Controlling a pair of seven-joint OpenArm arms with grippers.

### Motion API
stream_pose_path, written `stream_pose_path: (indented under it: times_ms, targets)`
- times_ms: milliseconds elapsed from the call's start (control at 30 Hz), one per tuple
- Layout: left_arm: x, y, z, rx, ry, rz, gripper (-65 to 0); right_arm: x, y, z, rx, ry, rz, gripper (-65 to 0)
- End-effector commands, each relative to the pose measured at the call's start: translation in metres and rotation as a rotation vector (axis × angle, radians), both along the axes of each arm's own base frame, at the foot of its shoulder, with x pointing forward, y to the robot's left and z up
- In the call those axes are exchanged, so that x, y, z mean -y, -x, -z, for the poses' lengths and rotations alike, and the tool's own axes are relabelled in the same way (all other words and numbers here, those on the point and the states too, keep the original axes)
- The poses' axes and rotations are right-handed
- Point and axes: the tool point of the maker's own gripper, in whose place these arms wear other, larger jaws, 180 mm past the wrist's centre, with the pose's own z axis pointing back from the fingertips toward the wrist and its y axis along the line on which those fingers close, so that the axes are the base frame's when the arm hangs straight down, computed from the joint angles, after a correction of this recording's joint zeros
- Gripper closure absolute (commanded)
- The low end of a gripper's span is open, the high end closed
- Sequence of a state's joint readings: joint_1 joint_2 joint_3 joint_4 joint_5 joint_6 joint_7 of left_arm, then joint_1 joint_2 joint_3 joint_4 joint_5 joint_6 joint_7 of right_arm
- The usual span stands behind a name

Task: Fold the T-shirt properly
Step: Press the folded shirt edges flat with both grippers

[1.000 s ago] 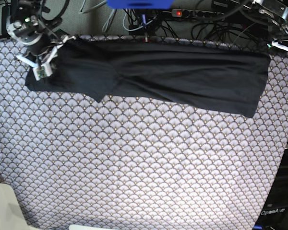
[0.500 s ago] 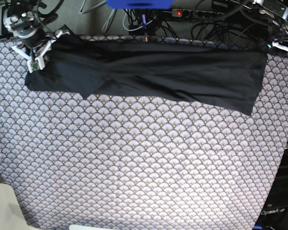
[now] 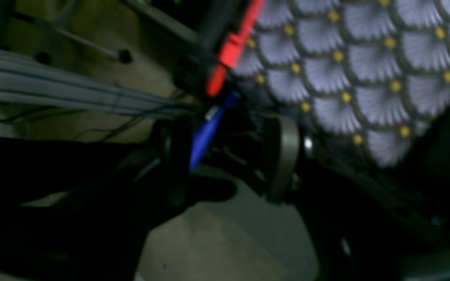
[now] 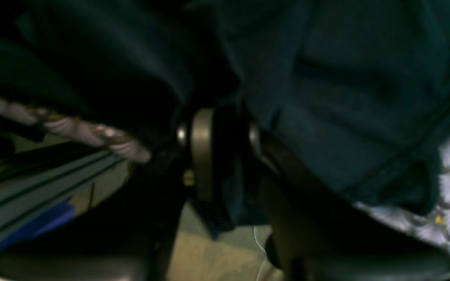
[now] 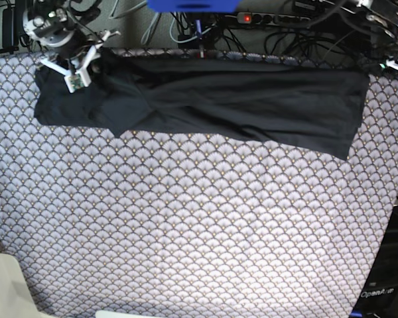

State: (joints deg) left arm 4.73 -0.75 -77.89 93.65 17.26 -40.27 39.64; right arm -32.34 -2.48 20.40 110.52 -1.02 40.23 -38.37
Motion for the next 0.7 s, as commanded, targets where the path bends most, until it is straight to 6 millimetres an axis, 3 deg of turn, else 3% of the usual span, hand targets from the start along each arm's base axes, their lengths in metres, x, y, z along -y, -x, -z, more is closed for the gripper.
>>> stream_pose_path:
  times_ms: [0,267,433,667]
  targets:
    - [-0.006,-0.006,-0.012,0.033,-0.034,0.004,-28.4,-0.001,-0.001,-0.005,0.014,-0.004,-0.004,-16.5]
    - [-0.007,-0.016,-0.018,0.063,-0.039,0.000,-28.4,0.024,-0.002,-0.004,-0.028,0.080,-0.036,-17.9]
    - [-0.007,-0.035,-0.025,0.111,-0.041,0.000,-28.4,0.045,-0.006,-0.009,-0.018,0.126,-0.015,-18.1]
    - [0.001,-0.052,-0.010,0.143,0.024,-0.002,-28.5,0.071,-0.017,-0.019,0.018,0.174,0.035,-18.1]
